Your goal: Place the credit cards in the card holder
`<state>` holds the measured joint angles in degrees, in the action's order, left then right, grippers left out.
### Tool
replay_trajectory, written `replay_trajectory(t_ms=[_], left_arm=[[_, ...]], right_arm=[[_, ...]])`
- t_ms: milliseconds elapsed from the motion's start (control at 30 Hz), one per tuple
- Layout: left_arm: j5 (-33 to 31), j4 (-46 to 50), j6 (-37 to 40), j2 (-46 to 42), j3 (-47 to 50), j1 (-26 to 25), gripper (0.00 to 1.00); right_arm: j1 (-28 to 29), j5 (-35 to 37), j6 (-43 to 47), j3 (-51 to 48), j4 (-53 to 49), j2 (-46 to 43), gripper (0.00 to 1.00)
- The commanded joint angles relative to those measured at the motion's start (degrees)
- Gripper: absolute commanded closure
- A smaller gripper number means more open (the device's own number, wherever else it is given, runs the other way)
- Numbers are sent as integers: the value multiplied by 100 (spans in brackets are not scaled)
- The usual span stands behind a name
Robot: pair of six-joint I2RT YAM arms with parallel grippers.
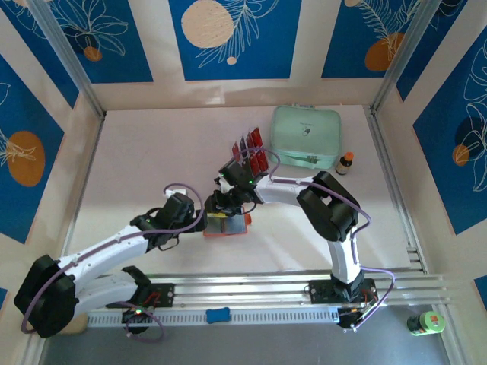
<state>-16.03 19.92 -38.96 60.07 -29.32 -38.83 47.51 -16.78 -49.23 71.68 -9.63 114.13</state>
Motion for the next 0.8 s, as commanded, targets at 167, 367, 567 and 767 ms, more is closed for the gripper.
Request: replay_trajectory(t_ms=[167,367,567,767], left_arm=[[508,-763,109,452,-117,96,0],[445,-992,58,558,41,95,0],[385,-1471,-205,577,338,97,0],[412,-1724,-304,873,422,55,0]], right_arm=[[37,-327,-147,-36,-62,119,60],[4,-384,-336,-58,141,110,60],[-62,-406,-455,-102,268,14,60],[-134,-445,-463,-66,241,-36,60]])
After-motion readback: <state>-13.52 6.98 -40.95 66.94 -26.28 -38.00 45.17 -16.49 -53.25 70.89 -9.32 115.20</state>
